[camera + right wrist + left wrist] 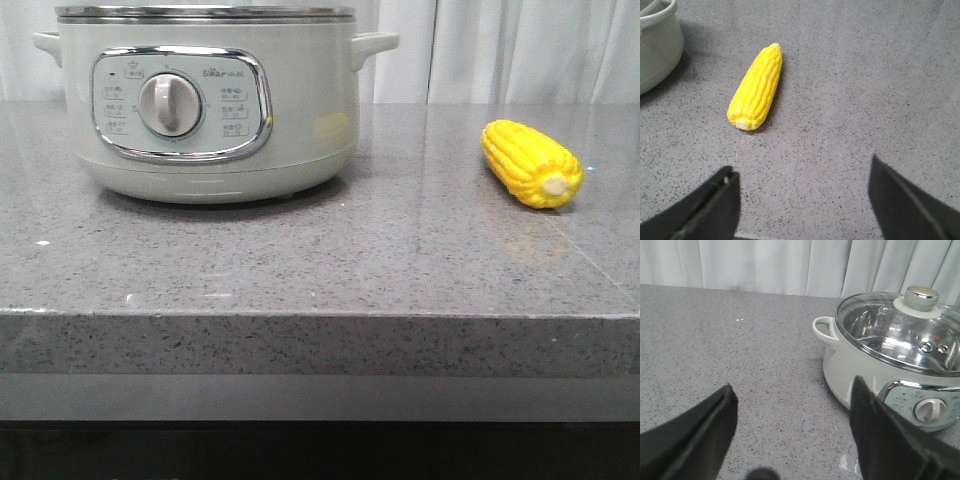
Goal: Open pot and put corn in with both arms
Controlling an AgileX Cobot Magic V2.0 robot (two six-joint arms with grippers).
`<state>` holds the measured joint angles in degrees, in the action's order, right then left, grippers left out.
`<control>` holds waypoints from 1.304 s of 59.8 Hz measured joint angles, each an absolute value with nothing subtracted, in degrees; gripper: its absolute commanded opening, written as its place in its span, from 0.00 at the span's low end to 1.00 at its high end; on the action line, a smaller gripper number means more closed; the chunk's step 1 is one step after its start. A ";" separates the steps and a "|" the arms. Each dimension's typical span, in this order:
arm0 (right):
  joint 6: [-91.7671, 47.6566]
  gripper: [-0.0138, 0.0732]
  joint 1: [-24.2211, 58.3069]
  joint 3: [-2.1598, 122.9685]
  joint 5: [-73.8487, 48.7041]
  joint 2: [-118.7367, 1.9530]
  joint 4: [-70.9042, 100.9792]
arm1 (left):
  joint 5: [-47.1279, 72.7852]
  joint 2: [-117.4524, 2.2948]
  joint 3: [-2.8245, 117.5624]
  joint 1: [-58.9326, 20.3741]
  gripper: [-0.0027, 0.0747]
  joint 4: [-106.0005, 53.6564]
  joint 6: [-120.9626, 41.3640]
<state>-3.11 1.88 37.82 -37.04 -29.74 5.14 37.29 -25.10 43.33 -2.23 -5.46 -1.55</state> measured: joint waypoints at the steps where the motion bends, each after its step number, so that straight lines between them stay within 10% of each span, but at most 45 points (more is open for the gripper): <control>1: -3.11 0.88 1.88 37.82 -37.04 -29.88 5.18 | 37.32 -25.10 43.33 -2.23 0.74 -5.46 -1.55; 28: -3.11 0.88 1.88 41.31 -37.76 -34.90 7.05 | 29.82 -31.90 44.54 -9.37 0.68 -5.67 -1.66; 78: -3.11 0.88 1.88 41.31 -37.98 -34.90 7.34 | 8.75 -79.51 69.02 -27.45 0.68 -5.67 -1.66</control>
